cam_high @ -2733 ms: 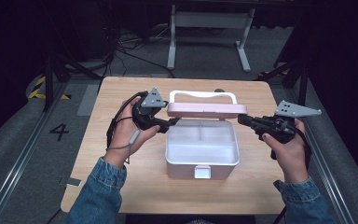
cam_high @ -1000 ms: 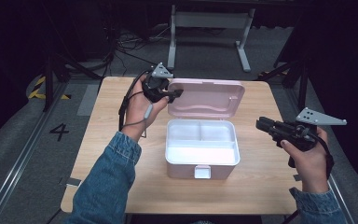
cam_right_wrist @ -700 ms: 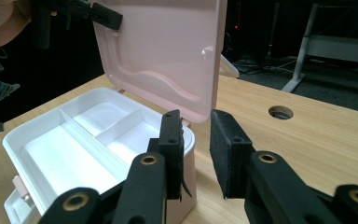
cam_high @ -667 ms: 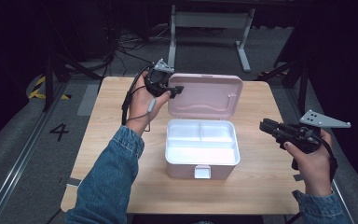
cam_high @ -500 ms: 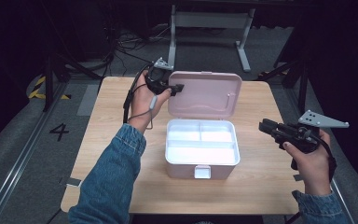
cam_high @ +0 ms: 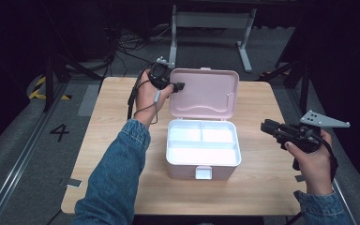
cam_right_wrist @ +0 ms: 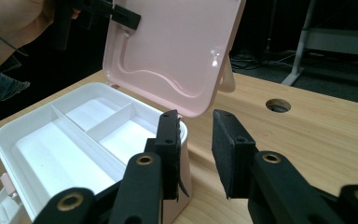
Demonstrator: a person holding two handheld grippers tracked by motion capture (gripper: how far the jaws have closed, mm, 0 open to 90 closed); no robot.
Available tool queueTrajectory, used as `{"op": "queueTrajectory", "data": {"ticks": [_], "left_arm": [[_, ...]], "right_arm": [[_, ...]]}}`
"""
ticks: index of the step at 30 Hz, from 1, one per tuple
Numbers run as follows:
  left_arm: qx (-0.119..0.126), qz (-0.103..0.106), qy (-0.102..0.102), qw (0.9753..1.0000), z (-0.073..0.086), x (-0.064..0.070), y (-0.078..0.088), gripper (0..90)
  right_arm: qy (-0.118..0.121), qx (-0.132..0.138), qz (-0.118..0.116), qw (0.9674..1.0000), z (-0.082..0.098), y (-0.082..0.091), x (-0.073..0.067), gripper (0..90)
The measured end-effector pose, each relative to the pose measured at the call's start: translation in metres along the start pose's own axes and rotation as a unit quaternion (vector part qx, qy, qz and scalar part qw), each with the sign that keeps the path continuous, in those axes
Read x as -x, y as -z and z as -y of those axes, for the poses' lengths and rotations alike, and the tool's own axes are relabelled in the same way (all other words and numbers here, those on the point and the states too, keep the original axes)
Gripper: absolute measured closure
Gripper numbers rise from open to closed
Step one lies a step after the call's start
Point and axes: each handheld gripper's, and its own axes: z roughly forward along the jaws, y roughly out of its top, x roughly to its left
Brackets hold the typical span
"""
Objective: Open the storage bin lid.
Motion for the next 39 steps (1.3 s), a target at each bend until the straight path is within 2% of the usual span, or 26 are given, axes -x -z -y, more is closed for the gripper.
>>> {"op": "queueTrajectory", "data": {"ticks": [1, 6, 7, 8, 12, 17, 20, 26, 29, 32, 37, 39], "left_arm": [[-0.002, -0.002, 0.007, 1.0000, 0.001, -0.003, -0.003, 56.9], [-0.013, -0.017, 0.013, 0.9997, 0.003, -0.009, -0.008, 60.2], [-0.013, -0.017, 0.013, 0.9997, 0.003, -0.009, -0.008, 62.4], [-0.023, -0.027, 0.021, 0.9992, 0.003, -0.012, -0.010, 64.9], [-0.031, -0.033, 0.030, 0.9985, 0.005, -0.017, -0.013, 71.7], [-0.044, -0.035, 0.047, 0.9973, 0.007, -0.022, -0.021, 71.5], [-0.049, -0.038, 0.047, 0.9970, 0.008, -0.022, -0.023, 70.6], [-0.074, -0.040, 0.047, 0.9954, 0.010, -0.027, -0.033, 68.9], [-0.090, -0.041, 0.052, 0.9937, 0.013, -0.030, -0.040, 68.0], [-0.104, -0.043, 0.047, 0.9925, 0.015, -0.031, -0.043, 68.6], [-0.121, -0.037, 0.051, 0.9907, 0.017, -0.033, -0.046, 69.7], [-0.128, -0.041, 0.052, 0.9896, 0.019, -0.033, -0.049, 69.5]], "right_arm": [[-0.001, -0.001, 0.000, 1.0000, 0.000, 0.000, 0.000, 72.5], [0.000, -0.006, -0.002, 1.0000, 0.002, -0.005, 0.001, 72.2], [0.000, -0.006, -0.002, 1.0000, 0.002, -0.005, 0.001, 72.2], [-0.002, -0.007, -0.003, 1.0000, 0.002, -0.005, 0.001, 72.2], [-0.003, -0.006, -0.004, 1.0000, 0.003, -0.005, 0.002, 72.2], [-0.006, -0.007, -0.003, 1.0000, 0.004, -0.006, 0.004, 71.9], [-0.005, -0.010, -0.005, 0.9999, 0.004, -0.007, 0.004, 71.8], [-0.008, -0.012, -0.005, 0.9999, 0.006, -0.008, 0.005, 71.5], [-0.007, -0.011, -0.005, 0.9999, 0.006, -0.008, 0.005, 71.4], [-0.008, -0.012, -0.004, 0.9999, 0.006, -0.007, 0.006, 71.5], [-0.008, -0.012, -0.004, 0.9999, 0.006, -0.008, 0.006, 71.5], [-0.008, -0.012, -0.004, 0.9999, 0.006, -0.008, 0.006, 71.5]]}}
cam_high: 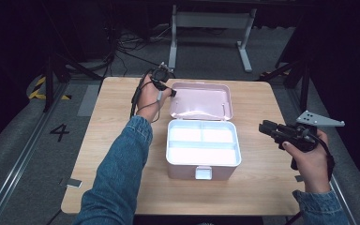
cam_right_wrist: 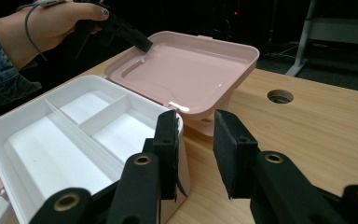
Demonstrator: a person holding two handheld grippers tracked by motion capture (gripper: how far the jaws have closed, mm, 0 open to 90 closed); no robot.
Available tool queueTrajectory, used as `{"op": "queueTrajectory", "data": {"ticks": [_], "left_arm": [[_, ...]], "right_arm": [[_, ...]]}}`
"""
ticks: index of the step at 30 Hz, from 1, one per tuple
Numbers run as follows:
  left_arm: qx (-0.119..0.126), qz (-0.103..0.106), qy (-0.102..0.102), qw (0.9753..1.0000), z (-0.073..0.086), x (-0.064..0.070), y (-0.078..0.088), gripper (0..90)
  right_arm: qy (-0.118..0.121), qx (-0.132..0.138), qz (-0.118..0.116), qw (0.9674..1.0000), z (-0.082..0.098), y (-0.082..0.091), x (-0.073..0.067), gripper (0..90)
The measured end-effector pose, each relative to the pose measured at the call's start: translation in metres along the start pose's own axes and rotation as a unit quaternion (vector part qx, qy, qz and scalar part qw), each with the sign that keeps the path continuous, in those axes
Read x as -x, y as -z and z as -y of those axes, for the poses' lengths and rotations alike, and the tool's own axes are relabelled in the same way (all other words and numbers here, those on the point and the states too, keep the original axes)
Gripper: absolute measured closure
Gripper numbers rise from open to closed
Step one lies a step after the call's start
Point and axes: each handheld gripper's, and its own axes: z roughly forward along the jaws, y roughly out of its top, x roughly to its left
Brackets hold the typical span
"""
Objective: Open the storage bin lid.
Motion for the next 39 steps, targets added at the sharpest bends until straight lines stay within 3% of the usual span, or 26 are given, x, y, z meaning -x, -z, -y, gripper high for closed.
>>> {"op": "queueTrajectory", "data": {"ticks": [4, 10, 12, 17, 20, 24, 25, 26, 27, 28, 30, 35, 39], "left_arm": [[-0.013, 0.004, 0.009, 0.9999, 0.003, -0.002, -0.006, 68.5], [-0.013, 0.012, 0.011, 0.9998, 0.007, -0.004, -0.009, 66.4], [-0.007, 0.009, 0.017, 0.9998, 0.009, -0.003, -0.009, 60.9], [0.011, -0.003, 0.004, 0.9999, 0.011, -0.001, 0.003, 49.3], [0.031, 0.000, -0.010, 0.9995, 0.012, 0.005, 0.018, 42.9], [0.044, 0.004, -0.030, 0.9986, 0.015, 0.013, 0.036, 41.9], [0.057, 0.013, -0.046, 0.9972, 0.019, 0.019, 0.051, 41.9], [0.057, 0.013, -0.046, 0.9972, 0.019, 0.019, 0.051, 41.8], [0.066, 0.019, -0.058, 0.9960, 0.023, 0.025, 0.065, 41.8], [0.066, 0.019, -0.058, 0.9960, 0.023, 0.025, 0.065, 41.7], [0.074, 0.028, -0.072, 0.9943, 0.028, 0.031, 0.081, 41.6], [0.099, 0.041, -0.091, 0.9900, 0.045, 0.041, 0.115, 40.2], [0.104, 0.042, -0.100, 0.9886, 0.062, 0.045, 0.138, 39.0]], "right_arm": [[0.001, 0.001, 0.000, 1.0000, 0.000, 0.001, 0.000, 71.5], [0.002, 0.000, 0.000, 1.0000, 0.000, 0.000, 0.001, 71.4], [0.000, 0.001, 0.000, 1.0000, 0.000, 0.000, 0.001, 71.2], [0.002, -0.001, -0.003, 1.0000, -0.001, -0.002, 0.000, 70.5], [0.002, -0.001, -0.005, 1.0000, -0.001, -0.004, 0.000, 69.9], [0.000, -0.003, -0.005, 1.0000, -0.001, -0.005, 0.000, 68.4], [0.003, 0.000, -0.004, 1.0000, -0.002, -0.005, 0.002, 67.3], [0.003, 0.000, -0.004, 1.0000, -0.002, -0.005, 0.002, 67.3], [0.001, -0.001, -0.006, 1.0000, -0.003, -0.005, 0.004, 65.2], [0.001, -0.001, -0.006, 1.0000, -0.003, -0.005, 0.004, 65.2], [-0.001, -0.001, -0.007, 1.0000, -0.005, -0.005, 0.006, 61.8], [0.003, -0.006, 0.008, 0.9999, -0.008, -0.010, 0.015, 51.8], [0.005, -0.011, 0.010, 0.9999, -0.010, -0.016, 0.020, 47.8]]}}
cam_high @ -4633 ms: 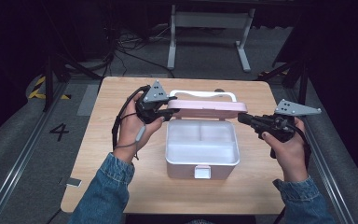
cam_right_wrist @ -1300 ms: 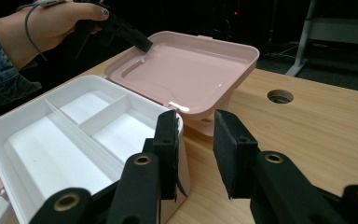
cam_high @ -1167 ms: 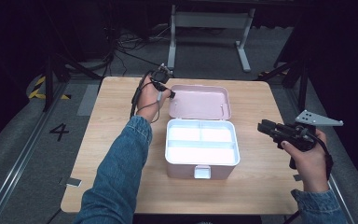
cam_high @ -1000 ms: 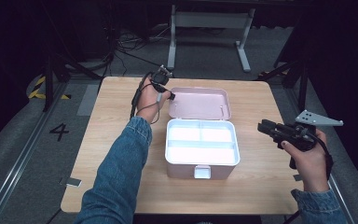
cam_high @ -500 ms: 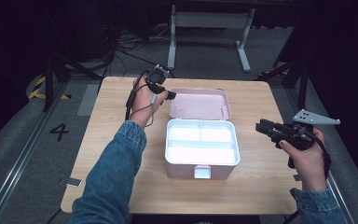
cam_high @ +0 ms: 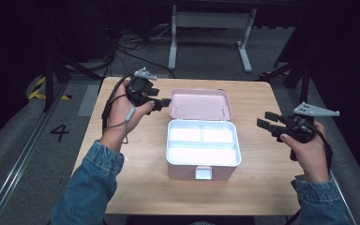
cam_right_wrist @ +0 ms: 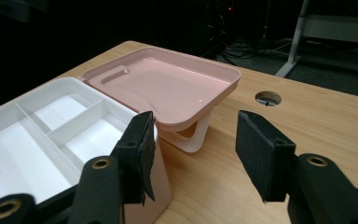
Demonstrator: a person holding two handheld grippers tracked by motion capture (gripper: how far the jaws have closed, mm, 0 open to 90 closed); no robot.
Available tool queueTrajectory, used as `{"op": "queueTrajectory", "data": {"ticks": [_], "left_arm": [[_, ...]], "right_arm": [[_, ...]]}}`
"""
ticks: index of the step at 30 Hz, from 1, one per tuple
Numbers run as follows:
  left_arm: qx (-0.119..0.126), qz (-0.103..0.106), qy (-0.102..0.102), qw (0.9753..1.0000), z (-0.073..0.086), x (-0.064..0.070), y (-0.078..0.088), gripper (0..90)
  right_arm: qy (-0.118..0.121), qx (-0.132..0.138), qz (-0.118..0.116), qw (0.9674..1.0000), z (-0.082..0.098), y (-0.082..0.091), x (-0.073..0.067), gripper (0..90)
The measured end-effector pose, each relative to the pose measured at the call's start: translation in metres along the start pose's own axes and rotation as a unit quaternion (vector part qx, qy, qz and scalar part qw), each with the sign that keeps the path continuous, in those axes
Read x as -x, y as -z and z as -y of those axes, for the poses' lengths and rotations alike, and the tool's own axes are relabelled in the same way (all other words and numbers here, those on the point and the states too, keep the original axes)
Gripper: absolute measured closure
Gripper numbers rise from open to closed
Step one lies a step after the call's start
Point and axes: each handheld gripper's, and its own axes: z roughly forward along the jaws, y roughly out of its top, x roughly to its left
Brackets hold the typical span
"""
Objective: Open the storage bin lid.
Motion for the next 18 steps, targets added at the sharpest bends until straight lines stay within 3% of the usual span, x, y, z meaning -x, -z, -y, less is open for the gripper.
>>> {"op": "queueTrajectory", "data": {"ticks": [8, 15, 18], "left_arm": [[0.003, -0.007, -0.013, 0.9999, 0.025, 0.010, 0.037, 35.5], [-0.006, -0.011, -0.001, 0.9999, 0.053, 0.009, 0.059, 32.0], [-0.010, -0.030, 0.006, 0.9995, 0.067, 0.009, 0.064, 31.3]], "right_arm": [[0.008, -0.024, 0.008, 0.9997, -0.001, -0.008, 0.009, 44.2], [0.021, -0.055, 0.003, 0.9983, 0.001, -0.010, 0.016, 42.8], [0.018, -0.068, 0.007, 0.9975, 0.002, -0.009, 0.020, 41.7]]}}
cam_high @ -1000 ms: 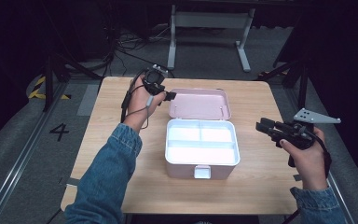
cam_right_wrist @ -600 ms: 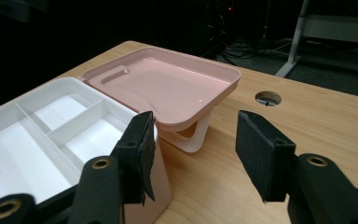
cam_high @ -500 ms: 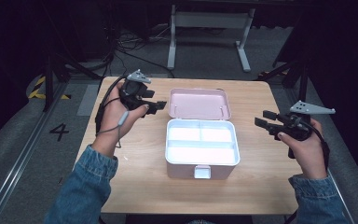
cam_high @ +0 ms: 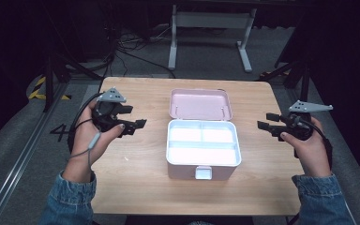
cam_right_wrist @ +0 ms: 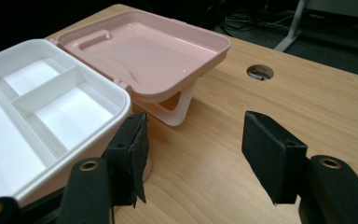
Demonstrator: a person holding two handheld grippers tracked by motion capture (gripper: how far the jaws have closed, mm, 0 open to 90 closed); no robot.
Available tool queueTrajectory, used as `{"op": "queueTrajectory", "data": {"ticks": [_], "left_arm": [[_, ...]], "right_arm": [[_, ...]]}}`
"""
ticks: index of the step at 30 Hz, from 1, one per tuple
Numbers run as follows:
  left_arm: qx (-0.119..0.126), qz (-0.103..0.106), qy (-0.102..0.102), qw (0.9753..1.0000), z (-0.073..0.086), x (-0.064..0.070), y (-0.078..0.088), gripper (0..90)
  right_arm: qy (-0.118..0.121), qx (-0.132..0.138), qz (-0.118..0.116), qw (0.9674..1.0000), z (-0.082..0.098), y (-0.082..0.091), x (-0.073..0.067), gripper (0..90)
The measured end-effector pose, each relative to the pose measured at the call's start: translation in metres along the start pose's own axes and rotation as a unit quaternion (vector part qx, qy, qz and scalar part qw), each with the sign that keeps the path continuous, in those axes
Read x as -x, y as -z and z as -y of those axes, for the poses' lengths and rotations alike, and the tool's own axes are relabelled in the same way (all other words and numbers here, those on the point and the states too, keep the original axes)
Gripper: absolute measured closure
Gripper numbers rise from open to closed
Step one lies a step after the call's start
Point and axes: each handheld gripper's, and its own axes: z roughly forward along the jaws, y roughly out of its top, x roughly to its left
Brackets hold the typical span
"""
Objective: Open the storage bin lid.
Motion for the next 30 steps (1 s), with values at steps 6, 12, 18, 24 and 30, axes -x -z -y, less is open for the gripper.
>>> {"op": "queueTrajectory", "data": {"ticks": [6, 12, 18, 24, 30], "left_arm": [[-0.034, -0.019, 0.003, 0.9993, 0.027, -0.005, -0.002, 30.6], [-0.057, -0.028, 0.020, 0.9978, 0.040, -0.013, -0.011, 29.2], [-0.109, -0.034, 0.026, 0.9932, 0.055, -0.020, -0.023, 28.0], [-0.142, -0.045, 0.029, 0.9884, 0.067, -0.027, -0.034, 27.4], [-0.199, -0.050, 0.042, 0.9778, 0.082, -0.039, -0.051, 25.7]], "right_arm": [[-0.007, -0.014, -0.001, 0.9999, 0.004, 0.003, 0.005, 39.2], [-0.046, -0.065, 0.025, 0.9965, 0.016, 0.000, 0.005, 34.5], [-0.051, -0.071, 0.032, 0.9957, 0.023, -0.003, 0.011, 33.6], [-0.056, -0.081, 0.033, 0.9946, 0.026, -0.004, 0.015, 32.5], [-0.052, -0.108, 0.042, 0.9919, 0.032, -0.009, 0.020, 31.6]]}}
